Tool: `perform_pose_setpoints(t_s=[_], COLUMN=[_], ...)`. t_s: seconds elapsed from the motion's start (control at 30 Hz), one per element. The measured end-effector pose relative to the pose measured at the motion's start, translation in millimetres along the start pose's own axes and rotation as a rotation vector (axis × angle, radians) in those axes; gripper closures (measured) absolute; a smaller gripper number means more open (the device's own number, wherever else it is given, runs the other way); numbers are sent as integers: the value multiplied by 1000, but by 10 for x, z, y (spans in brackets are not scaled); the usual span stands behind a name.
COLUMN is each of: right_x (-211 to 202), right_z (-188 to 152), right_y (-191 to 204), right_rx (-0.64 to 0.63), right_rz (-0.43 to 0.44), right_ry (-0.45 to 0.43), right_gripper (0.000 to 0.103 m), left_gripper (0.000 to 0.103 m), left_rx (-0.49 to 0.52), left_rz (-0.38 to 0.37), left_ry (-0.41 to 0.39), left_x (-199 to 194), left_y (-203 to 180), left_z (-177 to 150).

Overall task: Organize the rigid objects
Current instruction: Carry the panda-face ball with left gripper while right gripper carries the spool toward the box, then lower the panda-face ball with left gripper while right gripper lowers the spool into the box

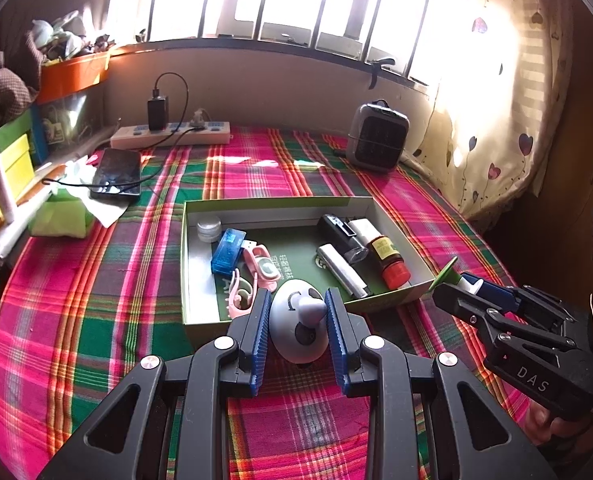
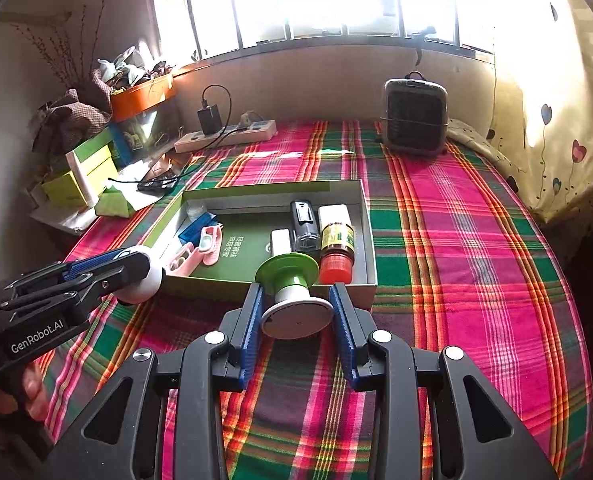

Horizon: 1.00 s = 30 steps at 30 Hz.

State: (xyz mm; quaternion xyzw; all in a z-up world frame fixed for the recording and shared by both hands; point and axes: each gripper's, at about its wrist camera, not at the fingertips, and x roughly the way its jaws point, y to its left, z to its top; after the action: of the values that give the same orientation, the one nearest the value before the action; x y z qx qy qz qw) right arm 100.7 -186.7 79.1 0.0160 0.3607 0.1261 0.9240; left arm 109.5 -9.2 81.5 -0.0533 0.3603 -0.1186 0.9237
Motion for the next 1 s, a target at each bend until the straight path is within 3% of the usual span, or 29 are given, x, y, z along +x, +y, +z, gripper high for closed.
perform_pose_setpoints(t_s=[0.53,1.0], right_x=[250,771], right_z=[244,563], right_y=[107,125], right_rx=[-25,-33], right_rz=[34,59], right_ry=[5,37], right_gripper=[68,68], left_gripper=[77,77], left_rx=[-42,-92], left_rz=[4,28], left_ry=[-16,-13], left_x=[133,337], left_y=[293,597], left_z=[257,448])
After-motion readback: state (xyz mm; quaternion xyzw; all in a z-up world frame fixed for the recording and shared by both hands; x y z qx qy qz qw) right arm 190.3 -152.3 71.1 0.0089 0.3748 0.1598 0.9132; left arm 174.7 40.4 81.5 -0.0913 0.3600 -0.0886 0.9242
